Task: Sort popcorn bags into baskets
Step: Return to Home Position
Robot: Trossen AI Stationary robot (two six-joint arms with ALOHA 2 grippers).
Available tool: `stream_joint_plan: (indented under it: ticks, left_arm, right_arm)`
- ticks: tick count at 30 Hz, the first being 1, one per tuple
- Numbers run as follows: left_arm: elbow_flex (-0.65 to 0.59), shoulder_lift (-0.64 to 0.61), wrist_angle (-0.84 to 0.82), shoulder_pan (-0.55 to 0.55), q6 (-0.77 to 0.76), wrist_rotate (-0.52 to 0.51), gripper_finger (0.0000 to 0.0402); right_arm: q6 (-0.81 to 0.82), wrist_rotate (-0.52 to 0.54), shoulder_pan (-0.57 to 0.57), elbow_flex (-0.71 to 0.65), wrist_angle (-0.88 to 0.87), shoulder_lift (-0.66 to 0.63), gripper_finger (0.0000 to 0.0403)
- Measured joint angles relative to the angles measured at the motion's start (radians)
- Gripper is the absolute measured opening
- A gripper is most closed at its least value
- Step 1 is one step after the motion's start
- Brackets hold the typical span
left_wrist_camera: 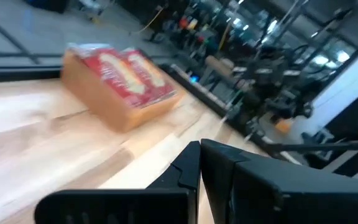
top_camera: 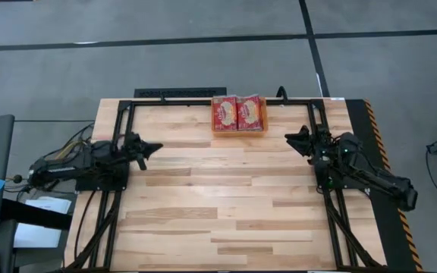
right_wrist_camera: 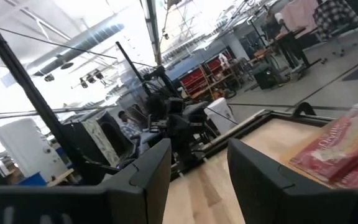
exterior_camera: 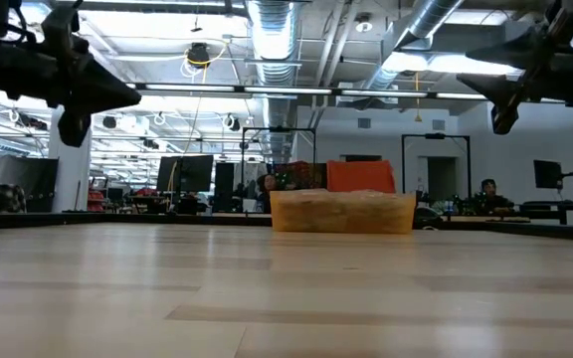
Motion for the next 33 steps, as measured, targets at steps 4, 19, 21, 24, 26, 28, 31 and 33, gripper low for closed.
stream_joint_plan:
  ticks: [4,19,21,24,26,28,31,33]
  left_arm:
    - [-0.083,0.012,0.154,-0.109,0.003,-0.055,0.0000]
    - [-0.082,-0.003,0.137,-0.201,0.006,-0.169,0.0000]
    - [-0.082,-0.003,0.137,-0.201,-0.006,-0.168,0.0000]
    - [-0.082,-0.003,0.137,-0.201,-0.011,-0.168,0.0000]
    - [-0.082,-0.003,0.137,-0.201,-0.011,-0.170,0.0000]
    - [-0.082,-0.003,0.137,-0.201,-0.012,-0.172,0.0000]
    - [-0.082,-0.003,0.137,-0.201,-0.012,-0.172,0.0000]
    - [-0.082,-0.003,0.137,-0.201,-0.015,-0.173,0.0000]
  right_arm:
    - [-0.005,-0.057,-0.050,0.000,0.001,0.000,0.0185]
    - [-0.073,-0.210,-0.074,-0.001,-0.134,0.000,0.0171]
    - [-0.068,-0.212,-0.049,-0.001,-0.142,0.000,0.0173]
    - [-0.057,-0.191,0.006,-0.001,-0.147,0.000,0.0178]
    - [-0.046,-0.133,0.053,-0.002,-0.163,0.000,0.0180]
    - [-0.046,-0.057,0.106,-0.002,-0.171,0.000,0.0182]
    - [-0.053,0.045,0.185,-0.002,-0.166,0.000,0.0184]
    - [-0.067,0.109,0.233,-0.002,-0.149,0.000,0.0185]
